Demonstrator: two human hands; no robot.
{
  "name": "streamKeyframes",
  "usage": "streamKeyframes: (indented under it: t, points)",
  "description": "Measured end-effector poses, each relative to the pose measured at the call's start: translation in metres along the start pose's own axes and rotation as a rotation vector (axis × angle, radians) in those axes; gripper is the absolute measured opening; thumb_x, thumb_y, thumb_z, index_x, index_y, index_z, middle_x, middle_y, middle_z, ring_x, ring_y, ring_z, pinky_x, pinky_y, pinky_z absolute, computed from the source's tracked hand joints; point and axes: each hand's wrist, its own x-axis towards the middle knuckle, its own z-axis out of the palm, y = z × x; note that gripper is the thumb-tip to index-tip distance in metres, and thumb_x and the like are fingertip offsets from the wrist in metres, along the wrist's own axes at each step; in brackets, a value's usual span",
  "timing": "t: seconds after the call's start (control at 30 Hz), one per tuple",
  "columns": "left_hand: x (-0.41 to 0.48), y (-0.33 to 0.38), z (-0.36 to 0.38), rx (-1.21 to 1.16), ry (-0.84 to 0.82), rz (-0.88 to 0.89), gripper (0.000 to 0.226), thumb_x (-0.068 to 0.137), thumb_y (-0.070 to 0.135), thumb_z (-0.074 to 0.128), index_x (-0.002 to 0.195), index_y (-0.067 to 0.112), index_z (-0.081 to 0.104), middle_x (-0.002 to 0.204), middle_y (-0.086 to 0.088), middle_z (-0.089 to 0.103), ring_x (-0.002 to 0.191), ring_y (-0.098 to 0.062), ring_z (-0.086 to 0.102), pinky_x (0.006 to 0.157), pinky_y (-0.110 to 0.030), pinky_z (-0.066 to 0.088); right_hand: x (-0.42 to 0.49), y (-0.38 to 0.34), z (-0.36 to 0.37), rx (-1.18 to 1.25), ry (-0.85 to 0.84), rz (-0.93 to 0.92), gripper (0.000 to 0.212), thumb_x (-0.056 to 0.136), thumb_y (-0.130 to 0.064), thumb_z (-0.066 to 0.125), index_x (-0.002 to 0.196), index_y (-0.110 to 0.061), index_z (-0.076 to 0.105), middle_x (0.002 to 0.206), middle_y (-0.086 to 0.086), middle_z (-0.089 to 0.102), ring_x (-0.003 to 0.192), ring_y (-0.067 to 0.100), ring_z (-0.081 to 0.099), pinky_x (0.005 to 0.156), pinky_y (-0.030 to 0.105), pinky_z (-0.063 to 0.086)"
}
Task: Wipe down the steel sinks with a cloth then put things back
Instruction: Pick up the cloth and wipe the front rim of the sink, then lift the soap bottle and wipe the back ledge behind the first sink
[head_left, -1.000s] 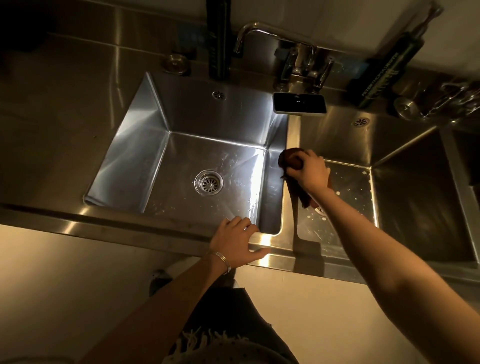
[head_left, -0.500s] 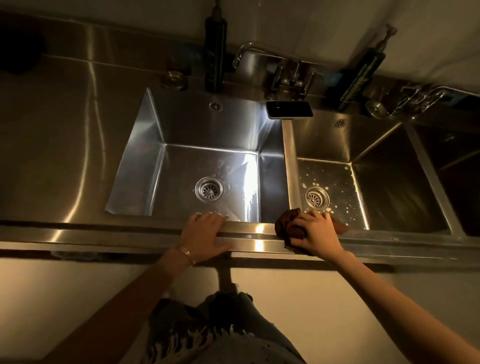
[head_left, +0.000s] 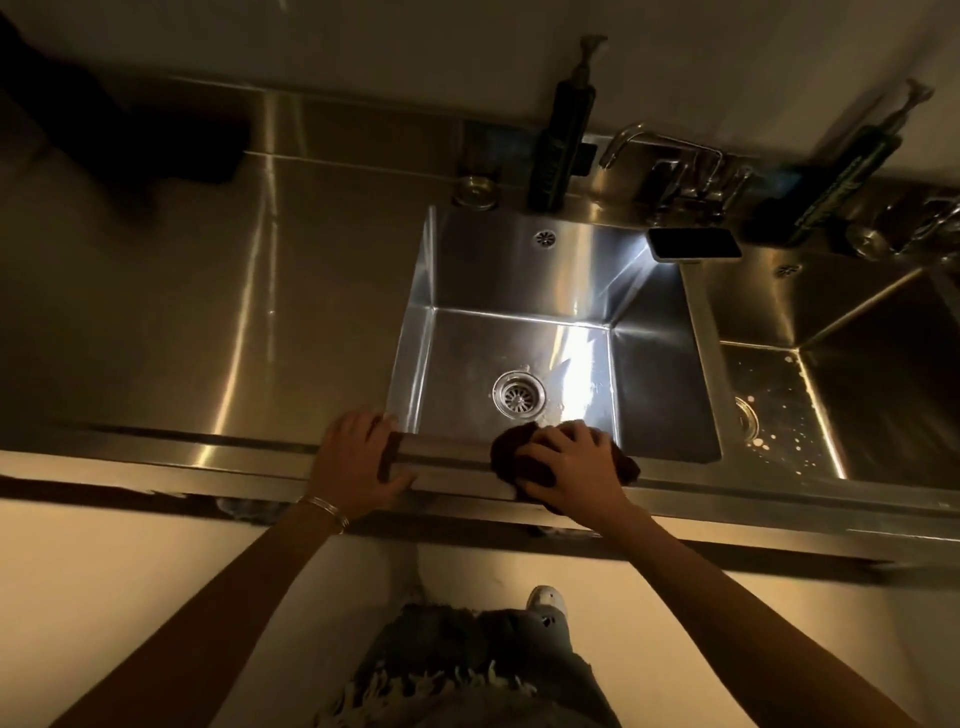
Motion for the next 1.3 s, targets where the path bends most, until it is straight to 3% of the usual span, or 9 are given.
streamKeyframes:
  t: [0.17, 0.33, 0.43, 0.5, 0.63, 0.8, 1.03, 1.17, 1.3]
  points:
    - [-0.003, -0.031, -0.010, -0.049, 0.029, -0.054, 0.083, 0.076, 0.058, 0.039, 0.139, 0.005, 0.040, 0.144, -0.019, 0.037, 0.131, -0.036, 0.035, 0.111, -0.049, 0.028, -0.029, 0.009, 0.006, -0.098, -0.043, 0.152, 0.047, 0.082, -0.057, 0.059, 0.124, -0.036, 0.057, 0.132, 0.001, 0.054, 0.119, 0.038, 0.045, 0.098, 0.055, 0.032]
    - [-0.005, -0.045, -0.012, -0.065, -0.015, 0.008, 0.084, 0.080, 0.062, 0.023, 0.142, 0.007, 0.036, 0.149, -0.014, 0.031, 0.138, -0.030, 0.027, 0.114, -0.042, 0.022, 0.021, -0.055, 0.012, -0.082, -0.052, 0.035, 0.047, 0.087, -0.058, 0.049, 0.128, -0.037, 0.050, 0.133, -0.001, 0.049, 0.117, 0.032, 0.044, 0.095, 0.047, 0.032]
    - [-0.005, -0.051, -0.011, -0.046, -0.012, 0.038, 0.072, 0.086, 0.055, 0.035, 0.141, 0.008, 0.037, 0.149, -0.013, 0.032, 0.138, -0.028, 0.028, 0.114, -0.042, 0.023, 0.047, -0.088, 0.014, -0.094, -0.085, -0.061, 0.045, 0.086, -0.055, 0.052, 0.127, -0.037, 0.051, 0.131, 0.001, 0.049, 0.113, 0.032, 0.045, 0.090, 0.045, 0.033]
    - [-0.004, -0.051, -0.011, -0.032, -0.011, 0.058, 0.076, 0.083, 0.057, 0.028, 0.139, 0.008, 0.041, 0.146, -0.015, 0.037, 0.136, -0.030, 0.032, 0.112, -0.042, 0.026, 0.042, -0.081, 0.010, -0.095, -0.074, -0.089, 0.045, 0.082, -0.050, 0.061, 0.124, -0.034, 0.056, 0.126, 0.005, 0.054, 0.106, 0.035, 0.051, 0.085, 0.046, 0.038]
    - [0.004, -0.047, -0.012, -0.008, -0.020, 0.075, 0.072, 0.081, 0.055, 0.032, 0.136, 0.012, 0.045, 0.142, -0.016, 0.040, 0.132, -0.032, 0.035, 0.107, -0.046, 0.029, 0.011, -0.033, 0.001, -0.071, -0.043, 0.030, 0.046, 0.075, -0.042, 0.072, 0.117, -0.027, 0.063, 0.114, 0.010, 0.062, 0.095, 0.037, 0.058, 0.082, 0.051, 0.044]
    - [0.025, -0.032, -0.009, 0.041, -0.055, 0.085, 0.061, 0.085, 0.049, 0.052, 0.137, 0.018, 0.042, 0.144, -0.012, 0.035, 0.134, -0.031, 0.029, 0.106, -0.050, 0.023, 0.030, -0.008, -0.018, -0.060, -0.199, 0.094, 0.046, 0.083, -0.047, 0.060, 0.127, -0.034, 0.054, 0.125, -0.001, 0.051, 0.112, 0.024, 0.047, 0.095, 0.040, 0.038]
    - [0.111, 0.025, -0.033, 0.080, 0.010, 0.201, 0.062, 0.091, 0.048, 0.044, 0.146, 0.025, 0.027, 0.153, -0.005, 0.022, 0.142, -0.022, 0.014, 0.114, -0.041, 0.016, 0.082, 0.039, -0.075, 0.177, 0.125, 0.332, 0.042, 0.077, -0.034, 0.071, 0.118, -0.029, 0.063, 0.112, 0.001, 0.059, 0.106, 0.025, 0.054, 0.092, 0.042, 0.042]
    - [0.175, 0.070, -0.046, 0.100, 0.030, 0.235, 0.064, 0.092, 0.045, 0.042, 0.148, 0.022, 0.020, 0.156, -0.002, 0.015, 0.144, -0.018, 0.010, 0.116, -0.037, 0.012, 0.111, 0.078, -0.098, 0.222, 0.224, 0.393, 0.042, 0.076, -0.033, 0.072, 0.117, -0.027, 0.064, 0.111, 0.003, 0.060, 0.104, 0.028, 0.055, 0.091, 0.044, 0.043]
    - [0.236, 0.104, -0.054, 0.084, 0.055, 0.275, 0.064, 0.089, 0.041, 0.048, 0.145, 0.020, 0.027, 0.153, -0.003, 0.021, 0.141, -0.017, 0.016, 0.113, -0.034, 0.017, 0.142, 0.121, -0.110, 0.230, 0.227, 0.385, 0.040, 0.077, -0.034, 0.071, 0.115, -0.025, 0.064, 0.111, 0.004, 0.059, 0.103, 0.030, 0.054, 0.090, 0.046, 0.043]
